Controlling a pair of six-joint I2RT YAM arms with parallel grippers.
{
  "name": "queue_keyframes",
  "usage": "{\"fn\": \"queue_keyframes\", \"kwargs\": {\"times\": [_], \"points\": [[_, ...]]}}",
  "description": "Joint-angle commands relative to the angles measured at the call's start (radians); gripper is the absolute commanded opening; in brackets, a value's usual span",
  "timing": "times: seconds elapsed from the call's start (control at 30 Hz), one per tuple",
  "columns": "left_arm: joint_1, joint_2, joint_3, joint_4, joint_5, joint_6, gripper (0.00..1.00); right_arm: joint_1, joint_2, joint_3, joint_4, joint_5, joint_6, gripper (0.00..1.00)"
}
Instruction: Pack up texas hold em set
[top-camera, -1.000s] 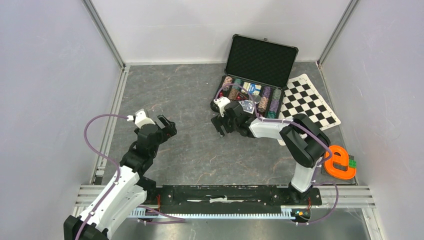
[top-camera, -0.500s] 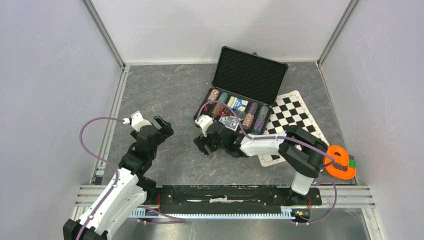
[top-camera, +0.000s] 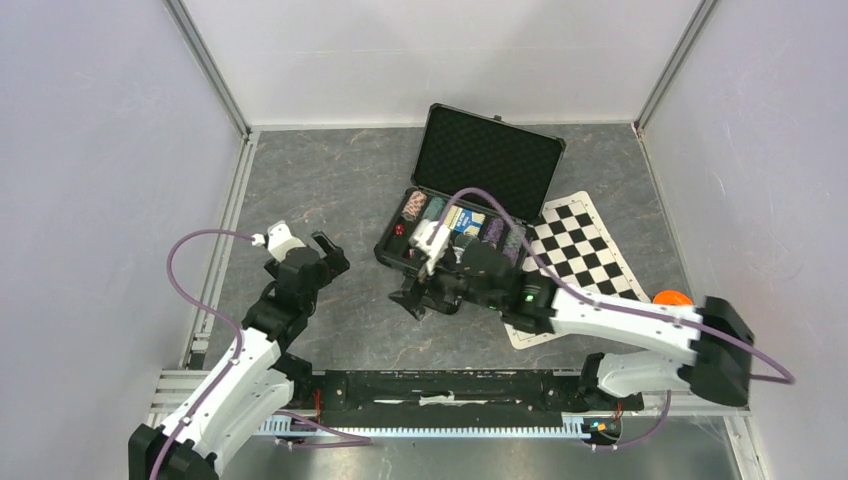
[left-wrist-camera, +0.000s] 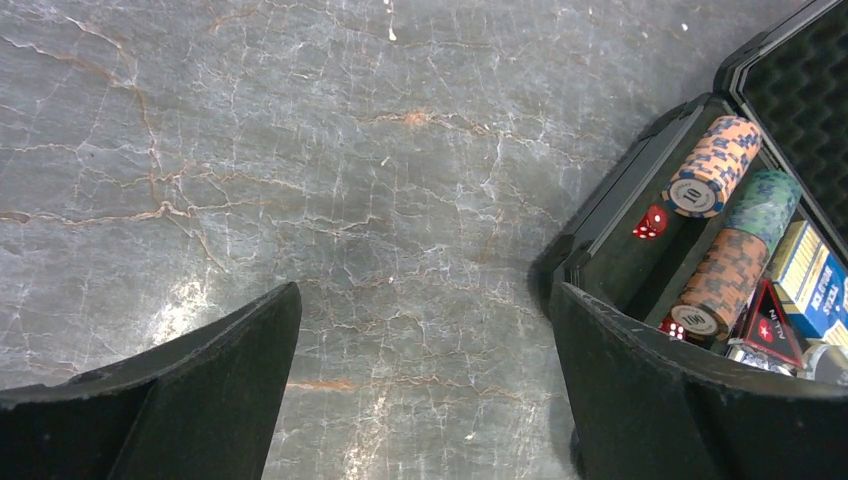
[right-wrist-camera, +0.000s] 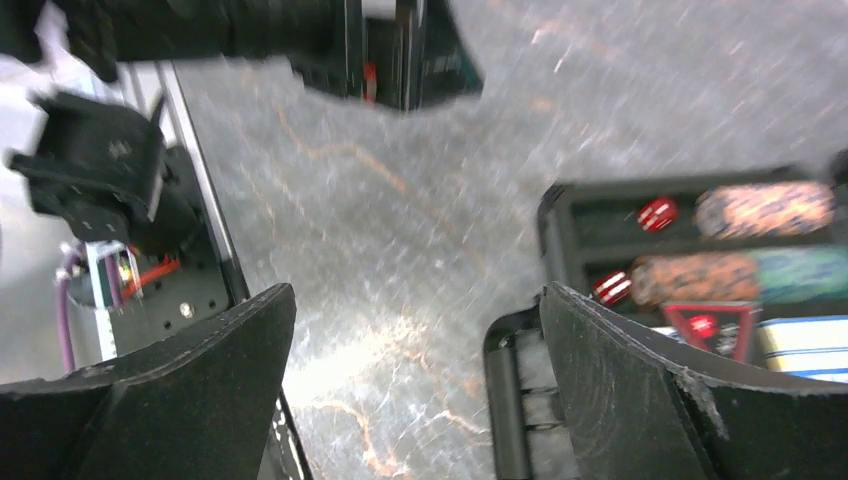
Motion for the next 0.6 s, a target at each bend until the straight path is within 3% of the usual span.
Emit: {"fn": "queue_keyframes", "kwargs": {"times": [0.0,0.1,0.3,0.57], "points": [[0.004,0.024,-0.002,0.06,0.02,0.014,1.0,-0.043,-0.156,-0.006,-0.094,0.052,-0.08,0.98],[0.003,0.027,-0.005,0.074,0.043,0.025,1.0,-0.135,-0.224,-0.014,-0.136,0.082,-0.097,0.98],[0.002,0.014,-0.048,0.182,0.165,0.078,1.0,-0.459,-0.325,-0.005,-0.187,0.106,-0.043,0.98],[0.002,0.023,-0.084,0.276,0.273,0.106,1.0,-0.91,-0.258,0.05,-0.107,-0.233,0.113,0.96]]}}
